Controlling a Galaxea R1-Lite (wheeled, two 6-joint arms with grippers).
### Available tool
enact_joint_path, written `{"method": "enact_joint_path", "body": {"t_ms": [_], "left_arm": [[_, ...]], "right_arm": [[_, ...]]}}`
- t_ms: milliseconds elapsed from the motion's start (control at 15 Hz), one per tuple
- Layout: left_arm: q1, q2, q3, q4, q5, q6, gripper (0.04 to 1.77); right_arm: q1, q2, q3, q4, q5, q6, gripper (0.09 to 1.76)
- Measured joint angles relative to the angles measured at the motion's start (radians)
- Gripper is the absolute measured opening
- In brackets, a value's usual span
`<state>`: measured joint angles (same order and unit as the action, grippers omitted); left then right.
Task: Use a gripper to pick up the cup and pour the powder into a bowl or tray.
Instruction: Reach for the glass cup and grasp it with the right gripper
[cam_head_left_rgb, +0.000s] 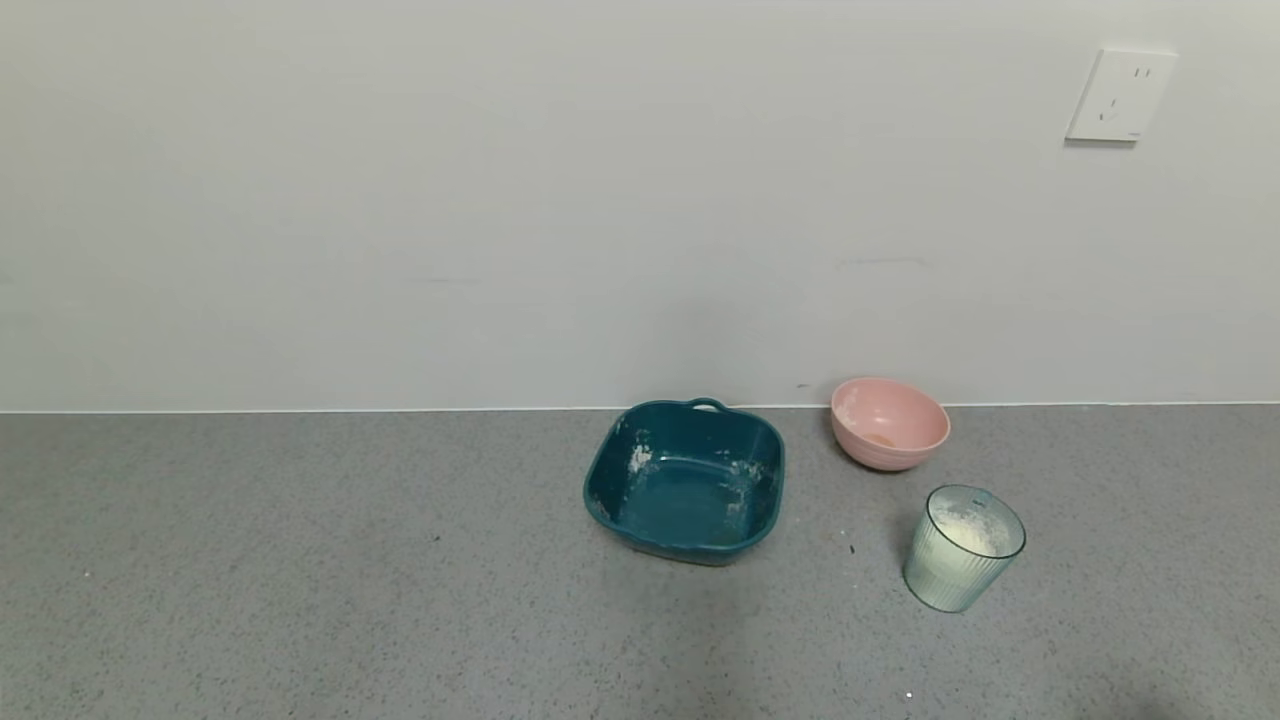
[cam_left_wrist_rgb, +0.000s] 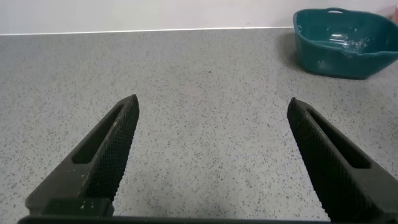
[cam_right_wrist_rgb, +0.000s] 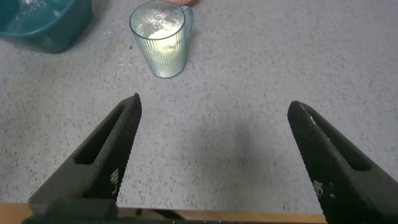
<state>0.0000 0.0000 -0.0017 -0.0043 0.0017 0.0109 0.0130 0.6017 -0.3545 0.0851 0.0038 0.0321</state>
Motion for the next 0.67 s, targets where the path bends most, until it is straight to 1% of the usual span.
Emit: {"method": "enact_joint_path", "body": {"t_ms": [133,400,667], "left_arm": [[0.000,0.000,0.000,0.000,-0.001,0.000,1.72],[0.000,0.000,0.000,0.000,0.000,0.000,1.72],[0.000,0.000,0.000,0.000,0.000,0.000,1.72]], "right_arm": [[0.001,0.148,-0.007,-0.109,0.014,-0.010,1.71],[0.001,0.415,0.013,-0.323,0.023,-0.029,1.71],[0.002,0.616,0.021,-0.463,0.026,-0.032,1.71]]}}
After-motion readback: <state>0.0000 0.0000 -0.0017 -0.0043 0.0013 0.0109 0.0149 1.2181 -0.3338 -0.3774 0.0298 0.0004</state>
